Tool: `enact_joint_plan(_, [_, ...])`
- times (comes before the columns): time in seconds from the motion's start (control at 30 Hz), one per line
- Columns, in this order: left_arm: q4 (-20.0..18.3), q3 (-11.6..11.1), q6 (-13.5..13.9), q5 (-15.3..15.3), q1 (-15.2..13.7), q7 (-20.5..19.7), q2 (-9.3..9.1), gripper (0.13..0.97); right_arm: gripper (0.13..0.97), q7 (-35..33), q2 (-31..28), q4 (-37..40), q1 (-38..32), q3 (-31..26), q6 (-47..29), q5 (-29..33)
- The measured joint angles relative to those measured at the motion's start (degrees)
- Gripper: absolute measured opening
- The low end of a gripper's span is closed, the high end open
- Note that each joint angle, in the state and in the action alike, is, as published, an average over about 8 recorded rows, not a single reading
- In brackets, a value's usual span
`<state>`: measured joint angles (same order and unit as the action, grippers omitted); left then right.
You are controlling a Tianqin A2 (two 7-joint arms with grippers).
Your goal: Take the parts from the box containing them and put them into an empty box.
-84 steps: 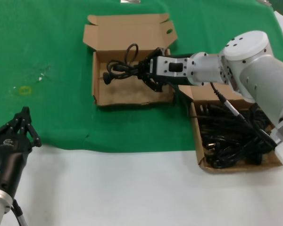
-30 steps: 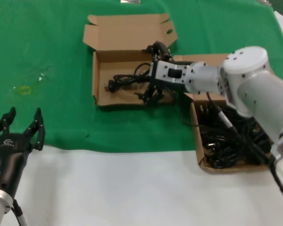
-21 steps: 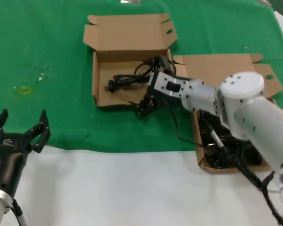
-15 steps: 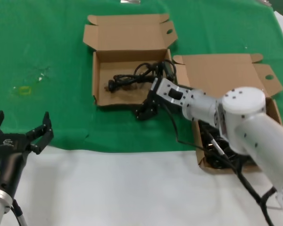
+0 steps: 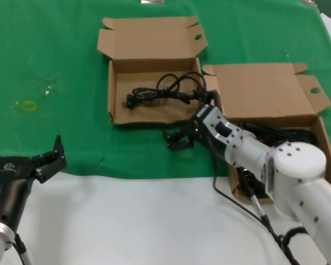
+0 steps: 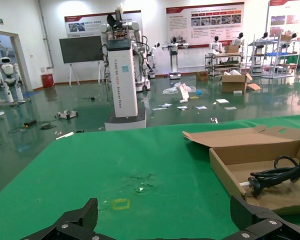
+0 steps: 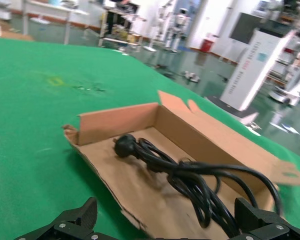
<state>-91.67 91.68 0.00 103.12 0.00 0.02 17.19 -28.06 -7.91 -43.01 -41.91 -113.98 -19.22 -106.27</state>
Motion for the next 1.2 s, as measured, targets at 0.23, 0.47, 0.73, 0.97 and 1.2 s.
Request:
enact_joint_plan(0.23, [0.0, 0.0, 0.0, 0.0, 0.0, 0.0, 0.0, 0.937, 0.966, 4.8, -1.6, -8.5, 7.3, 3.9, 3.3, 0.5])
enact_joint_plan(0.47, [0.0, 0.0, 0.0, 0.0, 0.0, 0.0, 0.0, 0.958, 0.966, 9.7, -3.2, -16.8, 14.5, 7.7, 6.6, 1.1])
enact_joint_plan(0.73, [0.0, 0.0, 0.0, 0.0, 0.0, 0.0, 0.0, 0.966, 0.966, 15.2, -5.0, -26.4, 22.8, 12.1, 10.4, 1.7])
enact_joint_plan(0.97, [0.0, 0.0, 0.0, 0.0, 0.0, 0.0, 0.0, 0.966, 0.966, 20.1, -6.7, -34.9, 30.0, 16.0, 13.8, 2.2])
enact_joint_plan(1.2, [0.0, 0.0, 0.0, 0.0, 0.0, 0.0, 0.0, 0.966, 0.966, 24.6, -8.2, -42.8, 36.9, 19.6, 16.9, 2.8])
